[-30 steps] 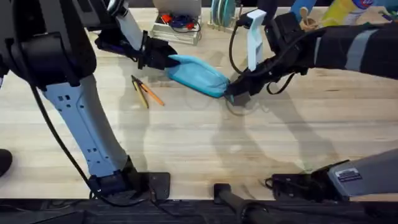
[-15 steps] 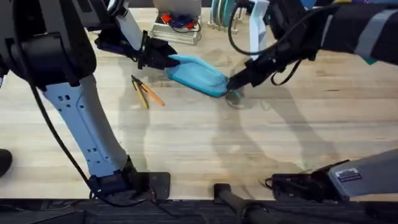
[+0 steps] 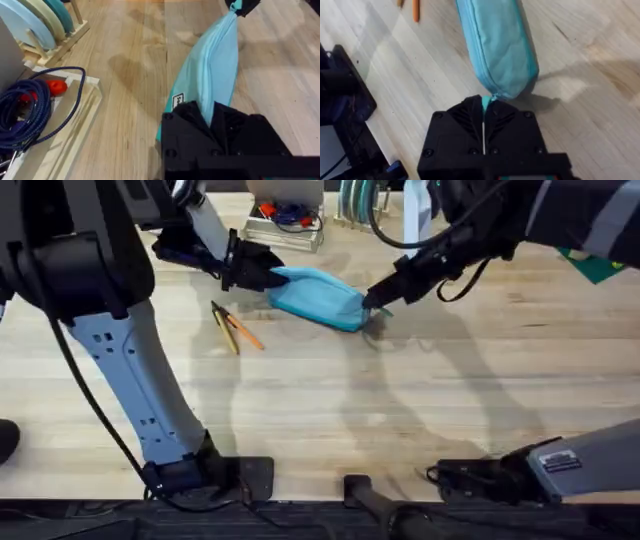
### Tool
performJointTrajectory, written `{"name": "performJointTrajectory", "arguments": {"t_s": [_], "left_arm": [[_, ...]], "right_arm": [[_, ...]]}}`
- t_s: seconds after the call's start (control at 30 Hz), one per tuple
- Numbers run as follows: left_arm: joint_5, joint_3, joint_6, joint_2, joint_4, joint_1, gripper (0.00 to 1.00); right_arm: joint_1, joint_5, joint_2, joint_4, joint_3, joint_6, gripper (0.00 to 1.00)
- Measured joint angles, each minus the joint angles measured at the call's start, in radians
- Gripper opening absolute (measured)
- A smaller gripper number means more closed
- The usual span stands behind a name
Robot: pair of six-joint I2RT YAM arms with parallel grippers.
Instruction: Unzip the bag, pick up the pens from the table one at a time and place them inside, then zip the bag closed.
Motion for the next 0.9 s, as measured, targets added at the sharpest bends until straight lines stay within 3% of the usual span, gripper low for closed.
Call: {"name": "performJointTrajectory", "arguments": {"t_s": [0.63, 0.9], "left_arm": [[0.0, 0.0, 0.0, 0.0, 0.003, 0.0, 0.042], [0.003, 0.0, 0.0, 0.0, 0.003, 0.001, 0.042]], "right_arm": [[0.0, 0.0, 0.0, -0.007, 0.013, 0.015, 0.031], [0.0, 0.0, 0.0, -0.02, 0.081, 0.018, 0.031]]}}
